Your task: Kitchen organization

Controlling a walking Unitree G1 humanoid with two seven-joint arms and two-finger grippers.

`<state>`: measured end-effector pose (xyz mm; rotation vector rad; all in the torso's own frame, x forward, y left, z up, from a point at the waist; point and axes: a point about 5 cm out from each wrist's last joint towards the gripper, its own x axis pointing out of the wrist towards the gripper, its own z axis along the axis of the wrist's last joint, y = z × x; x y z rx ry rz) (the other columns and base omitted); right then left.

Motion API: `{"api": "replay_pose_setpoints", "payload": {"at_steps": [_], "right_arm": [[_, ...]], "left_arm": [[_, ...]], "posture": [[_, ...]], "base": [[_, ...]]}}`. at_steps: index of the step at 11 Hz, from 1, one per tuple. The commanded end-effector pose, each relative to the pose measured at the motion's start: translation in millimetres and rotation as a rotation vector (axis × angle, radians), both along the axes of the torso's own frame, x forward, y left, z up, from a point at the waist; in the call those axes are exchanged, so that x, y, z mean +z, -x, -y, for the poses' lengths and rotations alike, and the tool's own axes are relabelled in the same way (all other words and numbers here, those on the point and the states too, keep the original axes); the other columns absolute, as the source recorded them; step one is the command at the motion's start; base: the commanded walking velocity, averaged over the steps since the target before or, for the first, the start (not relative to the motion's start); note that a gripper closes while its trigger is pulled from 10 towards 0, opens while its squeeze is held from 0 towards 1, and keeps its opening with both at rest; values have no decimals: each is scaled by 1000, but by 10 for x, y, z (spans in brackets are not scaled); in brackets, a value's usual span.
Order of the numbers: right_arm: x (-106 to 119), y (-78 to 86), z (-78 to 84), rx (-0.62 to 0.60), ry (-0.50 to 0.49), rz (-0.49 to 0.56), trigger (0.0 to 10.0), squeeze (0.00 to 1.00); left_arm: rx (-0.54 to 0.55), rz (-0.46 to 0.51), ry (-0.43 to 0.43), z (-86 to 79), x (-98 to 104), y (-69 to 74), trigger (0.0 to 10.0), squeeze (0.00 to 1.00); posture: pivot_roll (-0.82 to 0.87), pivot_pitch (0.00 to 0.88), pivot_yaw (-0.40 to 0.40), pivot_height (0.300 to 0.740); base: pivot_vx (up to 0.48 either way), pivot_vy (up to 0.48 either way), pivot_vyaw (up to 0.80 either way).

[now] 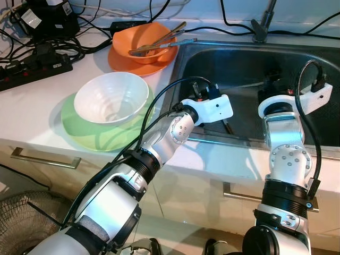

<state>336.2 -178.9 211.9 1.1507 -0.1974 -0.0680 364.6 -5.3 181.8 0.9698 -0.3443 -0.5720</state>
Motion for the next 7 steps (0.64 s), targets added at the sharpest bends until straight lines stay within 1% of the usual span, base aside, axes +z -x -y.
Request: {"api": "replay_pose_setpoints", "payload": {"at_steps": [1,2,3,7], "right_arm": [[30,29,-41,24,10,6,10000,0],[40,38,-41,27,12,9,7137,0],[58,47,-43,32,19,16,0,0],[174,62,-113,75,9,53,0,0]], "left_arm": [[15,-5,-26,-33,-17,-26,10000,0],[16,-6,-26,-30,-16,-28,10000,0],[17,-5,-27,-27,-11,-31,10000,0],[47,-14,-45,-60,-23,-64,10000,0]], "posture": [[-39,65,74,740],[-42,70,74,740],[-42,72,74,740],[-44,83,74,740]], "base": [[0,0,0],[0,0,0],[0,0,0],[0,0,0]]}}
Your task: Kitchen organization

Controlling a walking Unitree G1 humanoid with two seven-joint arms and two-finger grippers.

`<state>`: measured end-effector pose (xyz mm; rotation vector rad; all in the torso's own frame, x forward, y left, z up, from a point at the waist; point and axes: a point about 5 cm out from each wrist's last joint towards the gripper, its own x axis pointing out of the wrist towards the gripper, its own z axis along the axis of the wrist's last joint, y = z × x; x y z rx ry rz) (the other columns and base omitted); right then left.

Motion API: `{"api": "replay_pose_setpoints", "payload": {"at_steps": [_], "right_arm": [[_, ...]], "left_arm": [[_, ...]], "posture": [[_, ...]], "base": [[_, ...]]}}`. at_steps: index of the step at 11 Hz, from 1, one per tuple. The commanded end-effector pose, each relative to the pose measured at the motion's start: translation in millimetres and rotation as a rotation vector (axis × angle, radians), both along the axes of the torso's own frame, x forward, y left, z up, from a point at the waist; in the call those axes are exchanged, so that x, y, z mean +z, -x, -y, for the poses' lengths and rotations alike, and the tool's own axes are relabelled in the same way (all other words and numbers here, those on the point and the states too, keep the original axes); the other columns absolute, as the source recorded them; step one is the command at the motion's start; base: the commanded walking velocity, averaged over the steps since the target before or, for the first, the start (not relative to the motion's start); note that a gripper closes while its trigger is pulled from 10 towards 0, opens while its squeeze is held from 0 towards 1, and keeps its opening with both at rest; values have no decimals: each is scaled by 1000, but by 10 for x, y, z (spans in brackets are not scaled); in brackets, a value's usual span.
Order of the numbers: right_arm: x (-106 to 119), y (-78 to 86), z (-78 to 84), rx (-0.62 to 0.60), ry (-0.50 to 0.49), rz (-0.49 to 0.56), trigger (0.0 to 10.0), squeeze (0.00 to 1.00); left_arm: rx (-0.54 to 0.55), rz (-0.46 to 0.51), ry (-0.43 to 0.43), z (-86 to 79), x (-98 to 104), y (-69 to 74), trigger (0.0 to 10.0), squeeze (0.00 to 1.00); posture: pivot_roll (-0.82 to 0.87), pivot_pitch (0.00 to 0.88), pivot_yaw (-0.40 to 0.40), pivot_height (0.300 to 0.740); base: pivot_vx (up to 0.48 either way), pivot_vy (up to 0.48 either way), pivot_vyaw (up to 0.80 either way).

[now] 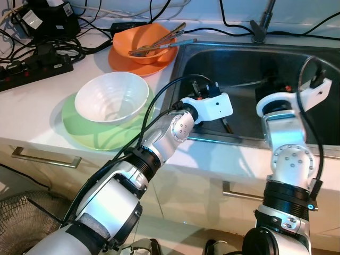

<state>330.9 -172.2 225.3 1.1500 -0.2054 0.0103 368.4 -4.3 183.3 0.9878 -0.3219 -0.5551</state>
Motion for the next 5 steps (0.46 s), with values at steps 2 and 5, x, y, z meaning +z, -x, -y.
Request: {"api": "replay_pose_setpoints", "payload": {"at_steps": [2,5], "right_arm": [[61,9,-68,36,-4,15,0,0],[82,11,-100,57,-9,24,0,0]], "left_arm": [[21,-8,-37,-41,-40,-25,10000,0],[33,-7,-37,-48,-40,-33,10000,0]], "posture": [[-40,87,73,740],[-39,88,71,740]], "base": [[0,0,0],[0,0,0]]}}
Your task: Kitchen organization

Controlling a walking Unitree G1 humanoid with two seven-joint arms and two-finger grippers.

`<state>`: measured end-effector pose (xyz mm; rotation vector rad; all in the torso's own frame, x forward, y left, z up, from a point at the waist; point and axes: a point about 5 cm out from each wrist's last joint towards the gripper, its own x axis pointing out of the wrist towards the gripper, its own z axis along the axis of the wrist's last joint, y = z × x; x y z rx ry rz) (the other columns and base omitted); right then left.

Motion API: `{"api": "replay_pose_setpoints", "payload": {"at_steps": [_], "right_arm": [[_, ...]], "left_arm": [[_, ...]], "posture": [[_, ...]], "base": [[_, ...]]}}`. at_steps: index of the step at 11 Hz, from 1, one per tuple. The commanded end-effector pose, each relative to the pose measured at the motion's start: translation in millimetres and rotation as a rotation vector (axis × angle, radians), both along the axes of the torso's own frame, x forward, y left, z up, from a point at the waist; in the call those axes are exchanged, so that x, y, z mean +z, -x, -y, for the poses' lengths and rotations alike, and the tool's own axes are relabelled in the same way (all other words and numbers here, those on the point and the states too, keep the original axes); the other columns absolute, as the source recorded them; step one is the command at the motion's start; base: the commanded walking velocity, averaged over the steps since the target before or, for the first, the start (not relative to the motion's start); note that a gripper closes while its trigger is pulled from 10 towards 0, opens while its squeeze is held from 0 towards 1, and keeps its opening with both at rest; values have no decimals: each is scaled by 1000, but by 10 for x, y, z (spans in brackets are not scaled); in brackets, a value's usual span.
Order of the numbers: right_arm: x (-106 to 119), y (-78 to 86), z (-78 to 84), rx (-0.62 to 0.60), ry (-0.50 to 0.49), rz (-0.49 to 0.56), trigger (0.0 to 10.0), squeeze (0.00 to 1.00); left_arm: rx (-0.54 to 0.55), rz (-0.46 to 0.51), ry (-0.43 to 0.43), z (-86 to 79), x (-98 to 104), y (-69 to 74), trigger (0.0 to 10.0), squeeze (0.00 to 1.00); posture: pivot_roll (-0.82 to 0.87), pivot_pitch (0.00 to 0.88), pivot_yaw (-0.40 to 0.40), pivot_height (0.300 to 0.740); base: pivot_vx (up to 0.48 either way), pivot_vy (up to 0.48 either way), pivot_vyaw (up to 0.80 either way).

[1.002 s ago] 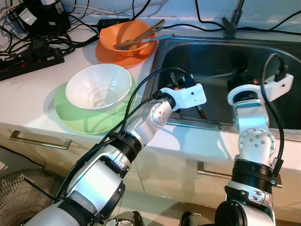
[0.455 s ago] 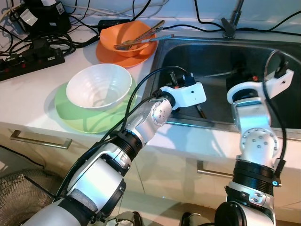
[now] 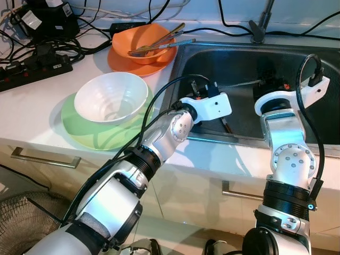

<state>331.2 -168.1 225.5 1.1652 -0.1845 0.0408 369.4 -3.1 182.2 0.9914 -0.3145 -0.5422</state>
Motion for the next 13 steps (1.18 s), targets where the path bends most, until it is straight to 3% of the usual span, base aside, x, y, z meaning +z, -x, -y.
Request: {"api": "replay_pose_setpoints", "payload": {"at_steps": [1,4,7,12,13], "right_arm": [[81,17,-65,28,5,25,0,0],[67,17,-74,34,6,19,0,0],[44,13,-94,45,7,21,0,0],[24,-7,-103,40,10,14,0,0],[16,-11,-90,32,8,10,0,0]], "left_arm": [[35,-6,-30,-50,-23,-37,10000,0],[62,-7,-29,-76,-21,-58,10000,0],[63,2,-38,-90,-30,-57,10000,0],[61,31,-53,-83,-15,-54,10000,0],[55,31,-50,-82,-13,-54,10000,1000]], "posture": [[-40,91,71,740],[-38,95,69,740],[-36,41,77,740],[-34,53,77,740],[-34,57,76,740]], "base": [[0,0,0],[0,0,0],[0,0,0],[0,0,0],[0,0,0]]}}
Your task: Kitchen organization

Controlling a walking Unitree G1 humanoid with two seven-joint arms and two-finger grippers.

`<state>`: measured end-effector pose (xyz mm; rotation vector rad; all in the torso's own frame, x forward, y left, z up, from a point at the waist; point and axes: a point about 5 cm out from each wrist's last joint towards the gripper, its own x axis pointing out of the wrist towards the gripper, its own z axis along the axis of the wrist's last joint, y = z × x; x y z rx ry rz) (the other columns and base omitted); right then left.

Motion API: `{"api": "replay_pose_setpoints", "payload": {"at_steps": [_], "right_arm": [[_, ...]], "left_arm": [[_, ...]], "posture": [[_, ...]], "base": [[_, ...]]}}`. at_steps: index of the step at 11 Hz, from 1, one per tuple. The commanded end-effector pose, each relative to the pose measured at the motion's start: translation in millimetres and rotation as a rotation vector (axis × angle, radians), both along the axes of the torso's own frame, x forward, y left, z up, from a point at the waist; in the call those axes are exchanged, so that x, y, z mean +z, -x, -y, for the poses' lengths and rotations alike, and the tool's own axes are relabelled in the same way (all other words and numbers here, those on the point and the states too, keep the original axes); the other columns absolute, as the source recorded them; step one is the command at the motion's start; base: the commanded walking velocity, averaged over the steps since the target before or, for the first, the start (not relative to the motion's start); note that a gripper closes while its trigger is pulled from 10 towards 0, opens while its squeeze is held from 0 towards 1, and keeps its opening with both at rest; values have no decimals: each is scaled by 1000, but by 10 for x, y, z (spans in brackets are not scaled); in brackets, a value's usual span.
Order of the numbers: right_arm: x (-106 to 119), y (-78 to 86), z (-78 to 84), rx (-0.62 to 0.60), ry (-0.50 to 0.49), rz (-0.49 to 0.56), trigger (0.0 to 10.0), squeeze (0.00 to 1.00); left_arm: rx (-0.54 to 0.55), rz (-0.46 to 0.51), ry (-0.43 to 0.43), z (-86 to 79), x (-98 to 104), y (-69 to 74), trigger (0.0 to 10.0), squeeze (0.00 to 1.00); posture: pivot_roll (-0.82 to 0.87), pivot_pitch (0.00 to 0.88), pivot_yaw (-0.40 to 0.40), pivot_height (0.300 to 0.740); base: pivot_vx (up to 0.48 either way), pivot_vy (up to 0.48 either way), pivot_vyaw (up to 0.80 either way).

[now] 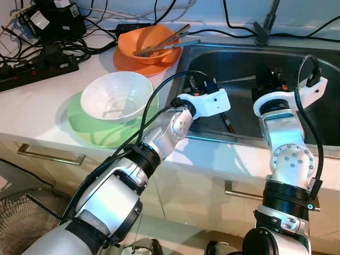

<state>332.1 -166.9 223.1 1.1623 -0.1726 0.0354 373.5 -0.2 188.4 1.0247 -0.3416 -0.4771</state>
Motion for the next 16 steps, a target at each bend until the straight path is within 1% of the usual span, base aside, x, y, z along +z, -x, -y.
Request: {"api": "replay_pose_setpoints", "payload": {"at_steps": [1,5,7,8,9,10,11,12,13,14,15,16], "right_arm": [[36,-8,-57,19,4,21,0,0],[-30,-36,54,-52,-7,-10,0,0],[-63,-69,219,-143,-19,-30,0,0],[-56,-104,388,-219,-6,-26,0,0],[-45,-118,442,-243,8,-24,0,0],[-18,-164,520,-287,98,-27,9176,0],[-13,-195,542,-301,151,-27,10000,0],[-35,-254,524,-297,246,-41,10000,0],[-78,-339,445,-279,438,-60,10000,0],[-115,-378,401,-266,527,-70,10000,0],[-304,-455,299,-212,686,-134,10000,0],[-378,-471,264,-196,742,-158,10000,0]], "left_arm": [[1,-28,-32,-41,-77,-2,10000,1000],[-13,-20,-17,-13,-60,11,10000,1000],[-26,-4,7,11,-32,27,10000,1000],[-39,6,38,34,-13,48,10000,0],[-42,1,62,33,-9,55,10000,0],[-53,-14,121,26,-10,77,10000,0],[-58,-38,176,22,-21,95,10000,0],[-69,-108,287,14,-61,133,10000,0],[-78,-221,426,-5,-130,184,10000,0],[-86,-271,479,-8,-172,213,10000,0],[-79,-393,625,-26,-278,281,10000,0],[-71,-442,698,-41,-306,304,10000,0]], "posture": [[-32,57,76,740],[-27,58,75,740],[-24,60,73,740],[-20,59,70,740],[-19,59,70,740],[-18,57,70,740],[-16,58,70,740],[-14,59,68,740],[-9,60,66,740],[-5,62,64,740],[6,65,59,740],[11,66,58,740]], "base": [[0,0,0],[0,0,0],[0,0,0],[0,0,0],[0,0,0],[0,0,0],[0,0,0],[0,0,0],[0,0,0],[0,0,0],[0,0,0],[0,0,0]]}}
